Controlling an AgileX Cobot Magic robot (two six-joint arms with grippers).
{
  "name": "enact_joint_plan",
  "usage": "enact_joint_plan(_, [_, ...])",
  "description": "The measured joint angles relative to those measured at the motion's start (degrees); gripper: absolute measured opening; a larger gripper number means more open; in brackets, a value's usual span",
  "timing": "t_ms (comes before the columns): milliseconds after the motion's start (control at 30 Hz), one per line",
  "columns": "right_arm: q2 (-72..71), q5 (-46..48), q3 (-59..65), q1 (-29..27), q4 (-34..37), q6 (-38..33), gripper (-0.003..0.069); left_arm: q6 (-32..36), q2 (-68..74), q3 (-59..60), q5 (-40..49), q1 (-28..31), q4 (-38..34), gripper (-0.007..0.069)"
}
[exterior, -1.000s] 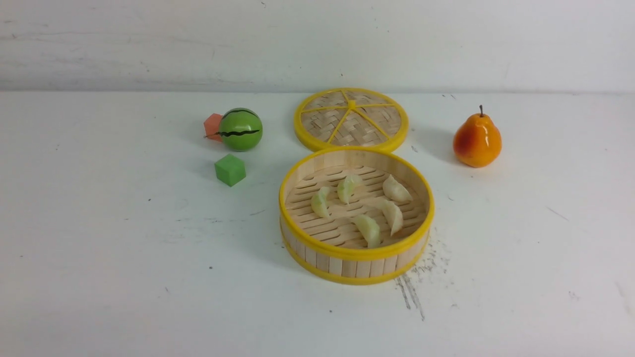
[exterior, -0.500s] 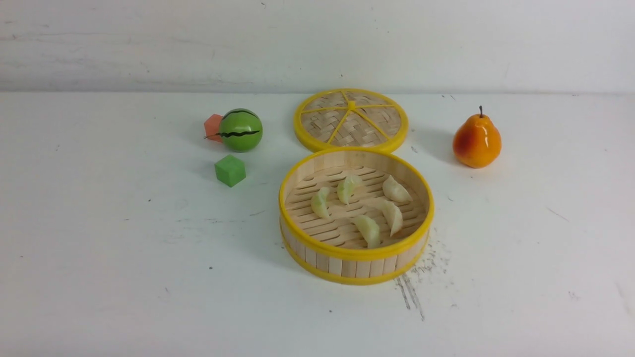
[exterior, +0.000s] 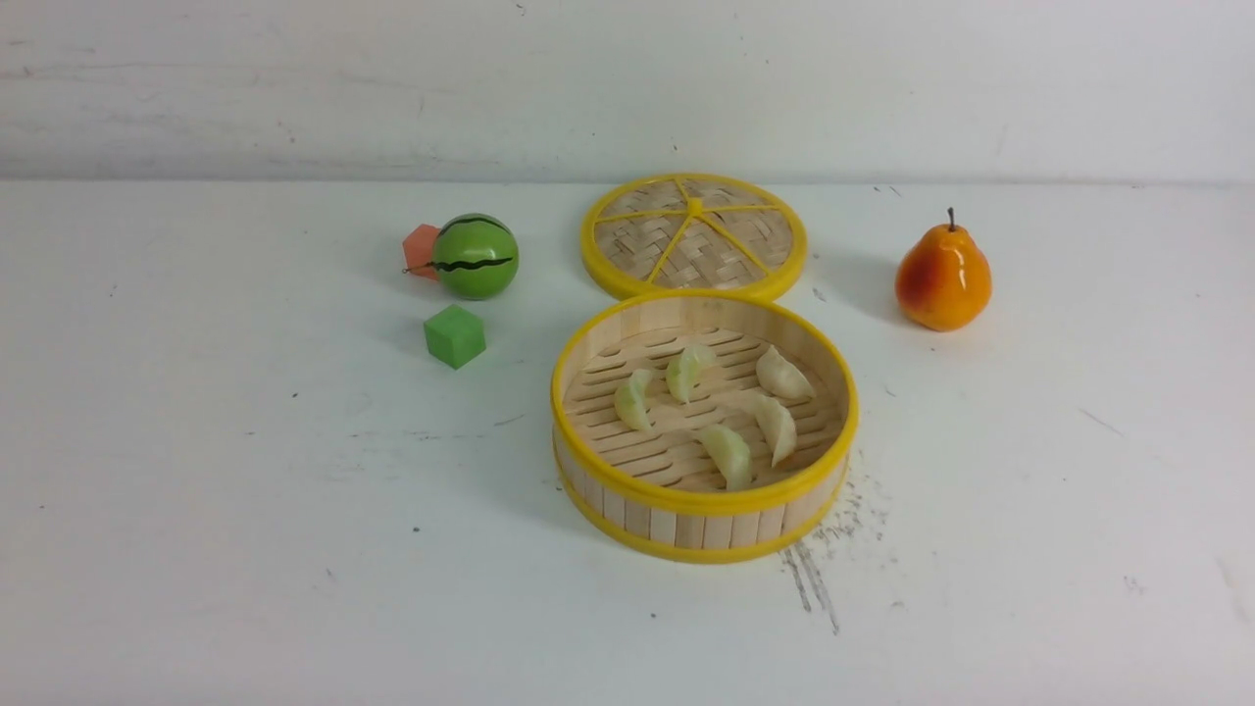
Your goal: Put the dumplings into the steamer on the white table.
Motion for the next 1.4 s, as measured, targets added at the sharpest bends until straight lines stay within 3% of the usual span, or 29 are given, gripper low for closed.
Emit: enact_joint_plan(1400, [0.0, 0.0, 0.0, 0.0, 0.0, 0.0, 0.0086, 0.0, 0.0, 0.01, -0.05, -0.05, 0.33, -0.0013])
